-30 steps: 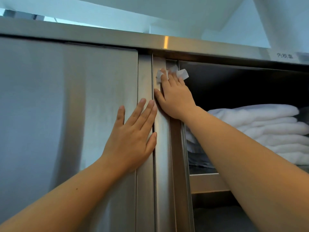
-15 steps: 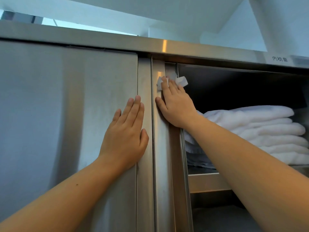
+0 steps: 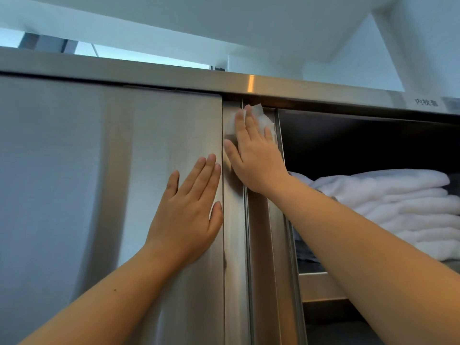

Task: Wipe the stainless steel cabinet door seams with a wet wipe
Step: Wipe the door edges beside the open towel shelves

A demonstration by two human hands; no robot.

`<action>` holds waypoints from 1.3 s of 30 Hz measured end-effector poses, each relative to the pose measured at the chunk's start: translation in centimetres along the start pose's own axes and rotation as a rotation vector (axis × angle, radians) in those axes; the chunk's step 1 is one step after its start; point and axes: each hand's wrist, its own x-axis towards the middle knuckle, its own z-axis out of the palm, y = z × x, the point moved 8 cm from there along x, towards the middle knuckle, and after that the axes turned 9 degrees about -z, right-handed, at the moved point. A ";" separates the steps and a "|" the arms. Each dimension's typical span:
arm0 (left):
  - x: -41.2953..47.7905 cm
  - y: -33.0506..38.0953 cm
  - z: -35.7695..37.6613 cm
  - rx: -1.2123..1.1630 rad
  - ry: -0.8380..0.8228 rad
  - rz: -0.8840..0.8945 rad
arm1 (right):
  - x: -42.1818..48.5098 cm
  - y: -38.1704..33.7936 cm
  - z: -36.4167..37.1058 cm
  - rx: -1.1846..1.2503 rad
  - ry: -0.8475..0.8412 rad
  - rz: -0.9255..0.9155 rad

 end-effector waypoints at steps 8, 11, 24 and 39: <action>-0.1 -0.1 0.0 -0.002 0.007 0.001 | 0.5 0.7 1.1 -0.103 -0.079 0.098; 0.0 0.0 -0.1 -0.018 0.020 0.003 | 1.1 0.9 1.2 -0.130 -0.107 0.122; 0.0 -0.1 -0.1 -0.018 0.028 0.002 | 2.2 1.3 0.7 -0.156 -0.153 0.029; 0.1 0.0 -0.2 0.013 0.067 0.017 | 3.5 1.8 0.5 -0.095 -0.132 0.071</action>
